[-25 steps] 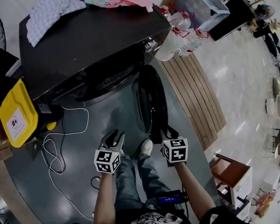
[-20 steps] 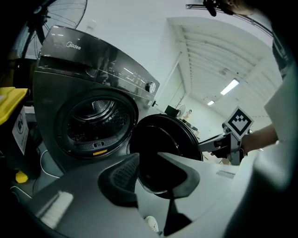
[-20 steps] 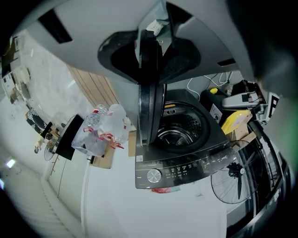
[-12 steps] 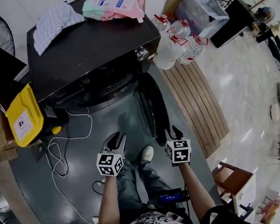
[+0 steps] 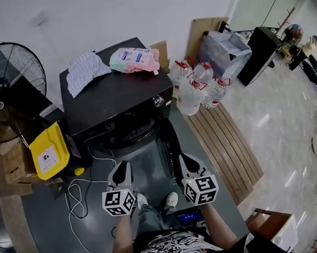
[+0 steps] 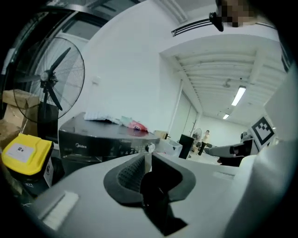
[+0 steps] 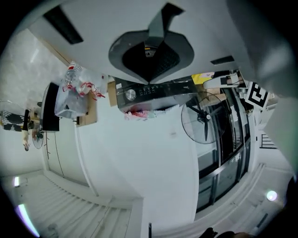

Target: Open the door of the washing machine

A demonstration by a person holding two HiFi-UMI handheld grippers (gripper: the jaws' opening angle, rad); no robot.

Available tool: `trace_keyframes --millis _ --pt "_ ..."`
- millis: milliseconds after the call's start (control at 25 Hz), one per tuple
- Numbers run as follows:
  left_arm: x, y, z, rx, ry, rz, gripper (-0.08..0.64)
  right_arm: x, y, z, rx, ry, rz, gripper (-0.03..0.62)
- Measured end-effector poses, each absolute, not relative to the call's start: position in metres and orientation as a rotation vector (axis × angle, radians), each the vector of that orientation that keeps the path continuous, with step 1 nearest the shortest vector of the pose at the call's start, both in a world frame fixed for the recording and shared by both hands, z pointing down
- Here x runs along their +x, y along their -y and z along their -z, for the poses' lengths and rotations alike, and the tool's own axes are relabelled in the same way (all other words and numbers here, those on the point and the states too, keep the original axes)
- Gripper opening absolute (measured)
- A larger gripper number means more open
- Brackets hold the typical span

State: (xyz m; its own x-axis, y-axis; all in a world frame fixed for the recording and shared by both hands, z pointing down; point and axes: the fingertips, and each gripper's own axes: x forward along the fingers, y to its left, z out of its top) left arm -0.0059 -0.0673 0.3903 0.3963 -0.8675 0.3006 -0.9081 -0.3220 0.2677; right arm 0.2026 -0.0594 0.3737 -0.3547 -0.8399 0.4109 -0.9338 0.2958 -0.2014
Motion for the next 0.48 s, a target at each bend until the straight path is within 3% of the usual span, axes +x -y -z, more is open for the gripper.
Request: trace_keyframes --millis 480 --pt "-0.020 0.061 -0.358 2.196 1.697 -0.111 0.002 0.185 0.052 -0.348 1.588 2.410 -0.542 0.002"
